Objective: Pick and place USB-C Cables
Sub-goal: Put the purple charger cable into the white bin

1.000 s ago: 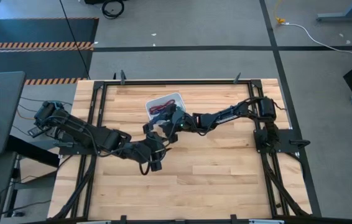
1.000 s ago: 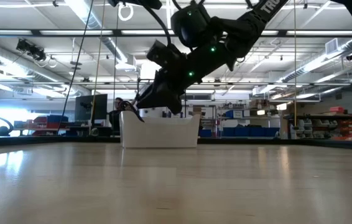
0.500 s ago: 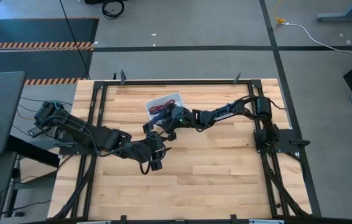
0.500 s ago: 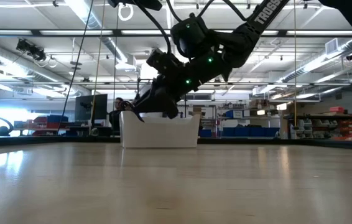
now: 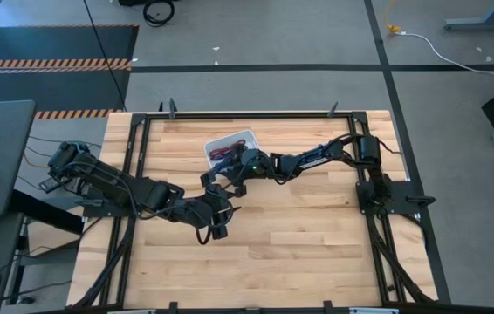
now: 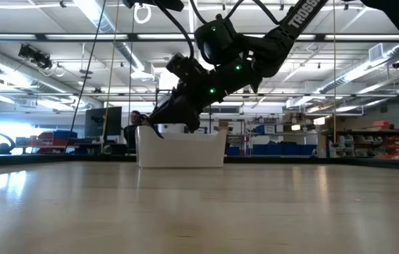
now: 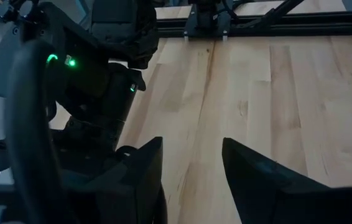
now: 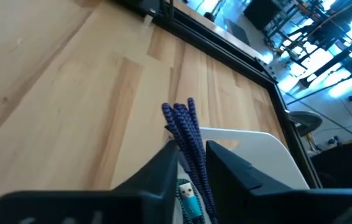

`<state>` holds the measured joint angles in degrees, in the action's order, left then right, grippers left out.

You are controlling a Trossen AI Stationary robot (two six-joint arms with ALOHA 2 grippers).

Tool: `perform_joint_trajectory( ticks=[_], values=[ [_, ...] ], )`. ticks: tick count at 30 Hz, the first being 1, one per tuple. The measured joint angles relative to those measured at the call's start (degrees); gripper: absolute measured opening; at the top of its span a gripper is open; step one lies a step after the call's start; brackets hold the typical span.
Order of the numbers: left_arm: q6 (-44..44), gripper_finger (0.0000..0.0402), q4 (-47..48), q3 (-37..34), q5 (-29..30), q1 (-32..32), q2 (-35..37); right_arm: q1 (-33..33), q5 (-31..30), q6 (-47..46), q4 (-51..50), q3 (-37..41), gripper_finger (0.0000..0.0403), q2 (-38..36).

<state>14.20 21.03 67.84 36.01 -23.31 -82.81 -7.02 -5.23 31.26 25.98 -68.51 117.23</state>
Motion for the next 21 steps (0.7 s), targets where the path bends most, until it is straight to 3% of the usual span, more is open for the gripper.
perform_joint_trajectory(
  ticks=[6, 11, 16, 21],
  values=[
    [0.0, 0.0174, 0.0, 0.02, 0.0, 0.0, 0.0, -0.03, 1.13, -0.01, 0.0, 0.0, 0.0012, 0.0],
    [0.0, 0.0174, 0.02, 0.02, 0.0, 0.0, 0.0, -0.21, -0.4, -0.03, 0.15, 0.0, 0.0006, 0.0],
    [0.02, 0.0174, 0.32, 0.02, 0.0, 0.0, 0.0, -0.21, -5.71, 1.79, 0.03, 0.0, 0.0003, -0.06],
    [0.13, 0.0174, 0.34, 0.02, 0.0, 0.0, 0.0, -0.6, -2.53, 1.96, -0.91, 0.0, 0.0007, -0.13]
  ],
)
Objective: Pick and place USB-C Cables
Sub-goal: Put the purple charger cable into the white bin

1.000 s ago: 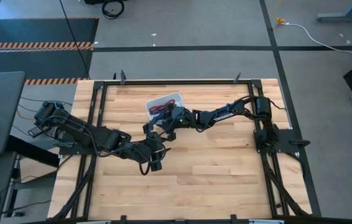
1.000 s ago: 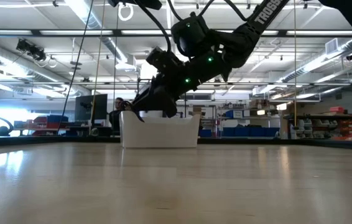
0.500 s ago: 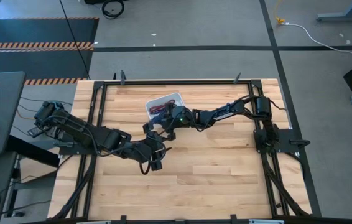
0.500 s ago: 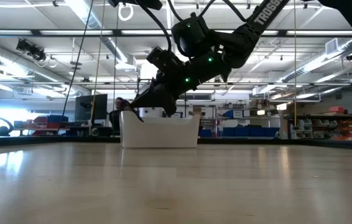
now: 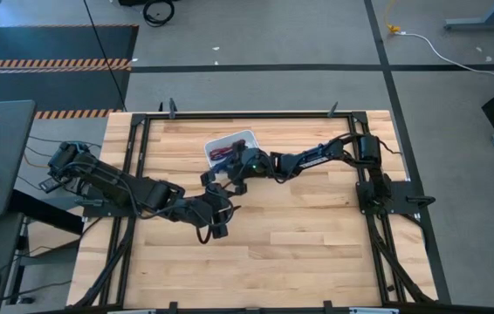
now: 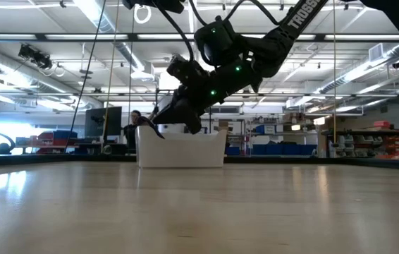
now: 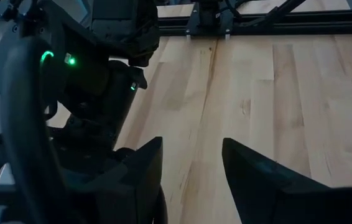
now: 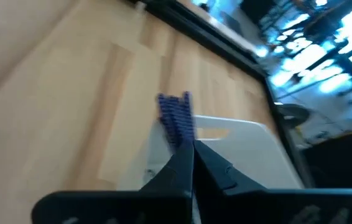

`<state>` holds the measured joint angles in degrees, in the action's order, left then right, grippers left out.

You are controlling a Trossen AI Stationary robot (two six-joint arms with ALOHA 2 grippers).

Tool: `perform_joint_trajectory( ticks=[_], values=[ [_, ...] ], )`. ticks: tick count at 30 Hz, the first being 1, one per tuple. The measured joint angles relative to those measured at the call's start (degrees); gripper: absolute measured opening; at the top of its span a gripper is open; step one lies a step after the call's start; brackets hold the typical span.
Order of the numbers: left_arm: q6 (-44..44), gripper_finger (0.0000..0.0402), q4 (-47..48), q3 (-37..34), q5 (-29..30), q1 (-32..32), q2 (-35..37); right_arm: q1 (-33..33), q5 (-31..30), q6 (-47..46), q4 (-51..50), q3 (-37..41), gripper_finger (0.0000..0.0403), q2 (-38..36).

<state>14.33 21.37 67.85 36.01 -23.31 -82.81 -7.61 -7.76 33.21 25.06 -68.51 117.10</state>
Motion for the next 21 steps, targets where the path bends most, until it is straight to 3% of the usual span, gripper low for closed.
perform_joint_trajectory(
  ticks=[5, 21],
  values=[
    [0.03, 0.0174, -0.03, 0.0, 0.0, 0.02, 0.0, -0.35, 5.88, -4.41, -2.64, 0.0, 0.0028, 0.0],
    [0.04, 0.0174, -0.16, 0.0, 0.15, 0.04, 0.0, -1.11, 6.15, -9.53, 3.93, -0.07, 0.0175, 1.37]
  ],
)
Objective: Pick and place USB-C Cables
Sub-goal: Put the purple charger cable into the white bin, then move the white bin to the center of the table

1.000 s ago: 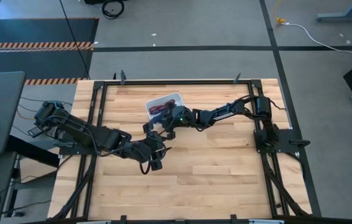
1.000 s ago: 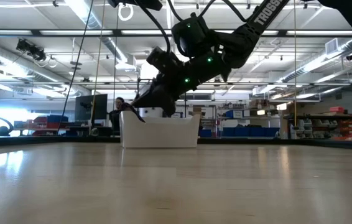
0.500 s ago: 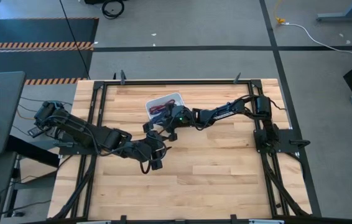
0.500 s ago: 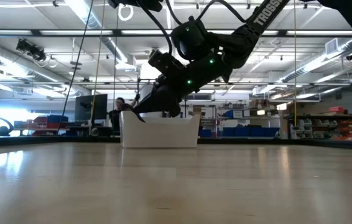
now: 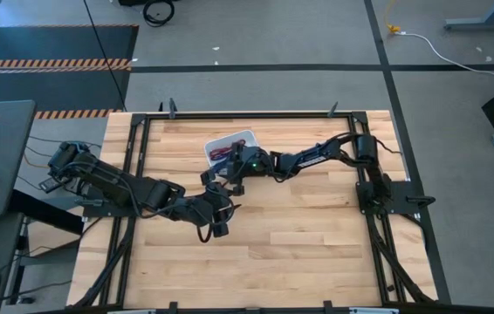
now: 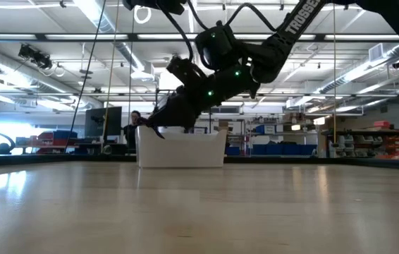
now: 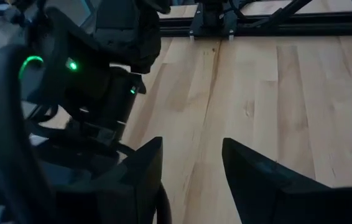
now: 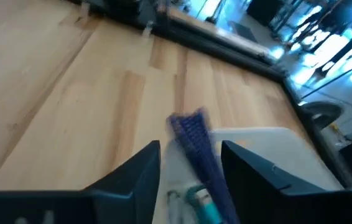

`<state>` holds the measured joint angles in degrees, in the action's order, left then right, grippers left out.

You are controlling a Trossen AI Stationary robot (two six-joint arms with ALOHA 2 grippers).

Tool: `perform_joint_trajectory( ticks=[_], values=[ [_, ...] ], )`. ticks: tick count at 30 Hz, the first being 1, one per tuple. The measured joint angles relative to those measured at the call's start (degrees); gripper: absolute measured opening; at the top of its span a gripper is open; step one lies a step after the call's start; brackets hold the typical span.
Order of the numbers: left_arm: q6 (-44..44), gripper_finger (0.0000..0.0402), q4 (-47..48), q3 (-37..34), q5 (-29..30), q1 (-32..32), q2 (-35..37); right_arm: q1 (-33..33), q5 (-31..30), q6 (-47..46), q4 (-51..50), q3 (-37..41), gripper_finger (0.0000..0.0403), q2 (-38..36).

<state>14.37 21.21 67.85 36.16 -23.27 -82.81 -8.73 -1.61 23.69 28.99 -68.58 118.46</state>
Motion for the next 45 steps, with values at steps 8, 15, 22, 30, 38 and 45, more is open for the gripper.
perform_joint_trajectory(
  ticks=[8, 15, 22, 30, 38, 45],
  values=[
    [0.0, 0.0174, 0.17, -0.01, -0.37, -0.11, -0.02, 1.42, -5.5, 0.49, -0.36, -2.66, 0.0152, 3.94],
    [-0.02, 0.0174, 0.34, 0.0, -0.35, -0.11, 0.0, 1.9, -6.4, 0.72, -1.25, -4.21, 0.0071, 3.9],
    [0.0, 0.0174, 0.41, 0.0, -0.33, -0.11, 0.0, 1.92, -6.45, 0.56, -2.9, -4.45, 0.0065, 3.88],
    [0.0, 0.0174, 0.46, 0.0, -0.24, -0.09, 0.0, 2.66, -12.32, 0.51, -3.83, -4.52, 0.0122, 3.73],
    [0.0, 0.0174, 0.4, 0.0, -0.16, -0.05, 0.0, 3.7, -23.65, 4.67, -10.32, -4.54, 0.0173, 0.12],
    [0.0, 0.0174, 0.44, 0.02, -0.15, -0.05, 0.0, 2.98, -18.86, 3.1, -28.34, -4.58, 0.0207, -6.06]
  ],
)
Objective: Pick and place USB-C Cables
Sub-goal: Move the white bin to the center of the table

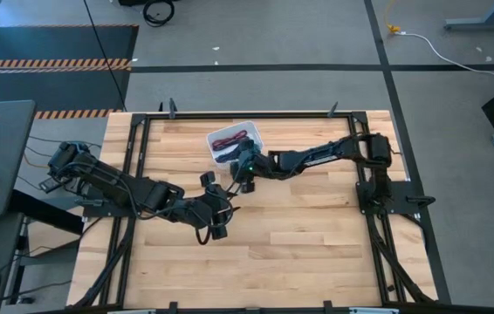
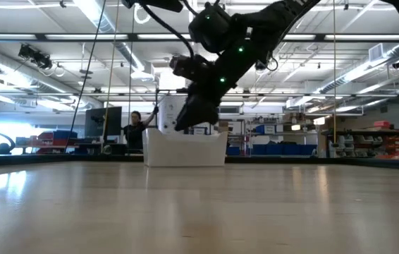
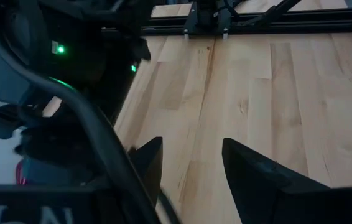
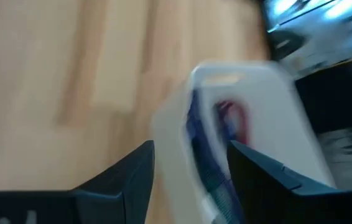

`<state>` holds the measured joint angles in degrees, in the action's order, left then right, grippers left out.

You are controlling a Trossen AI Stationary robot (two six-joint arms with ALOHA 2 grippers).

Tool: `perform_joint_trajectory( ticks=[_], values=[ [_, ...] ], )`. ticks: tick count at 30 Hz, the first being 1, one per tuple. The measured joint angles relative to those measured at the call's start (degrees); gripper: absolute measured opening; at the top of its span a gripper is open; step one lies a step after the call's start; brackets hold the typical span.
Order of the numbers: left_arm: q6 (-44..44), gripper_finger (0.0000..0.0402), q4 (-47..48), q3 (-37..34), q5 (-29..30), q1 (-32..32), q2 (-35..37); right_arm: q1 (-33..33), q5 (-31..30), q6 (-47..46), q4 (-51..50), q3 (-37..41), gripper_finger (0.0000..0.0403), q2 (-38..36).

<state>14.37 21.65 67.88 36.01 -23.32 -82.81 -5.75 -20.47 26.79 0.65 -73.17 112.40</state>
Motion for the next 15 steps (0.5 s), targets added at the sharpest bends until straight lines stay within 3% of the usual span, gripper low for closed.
perform_joint_trajectory(
  ticks=[4, 8, 15],
  values=[
    [0.05, 0.0174, 0.02, 0.0, 0.0, -0.02, -0.01, -2.79, 2.95, -2.75, -9.23, 0.02, 0.0209, -0.86],
    [0.41, 0.0174, 0.12, 0.0, 0.2, 0.03, -0.02, -6.08, 3.86, -3.09, -11.83, 0.04, 0.0203, -0.89],
    [0.32, 0.0174, -0.06, 0.0, -0.21, -0.02, 0.0, -9.88, 13.93, -6.22, -16.54, 0.04, 0.0185, -0.9]
  ],
)
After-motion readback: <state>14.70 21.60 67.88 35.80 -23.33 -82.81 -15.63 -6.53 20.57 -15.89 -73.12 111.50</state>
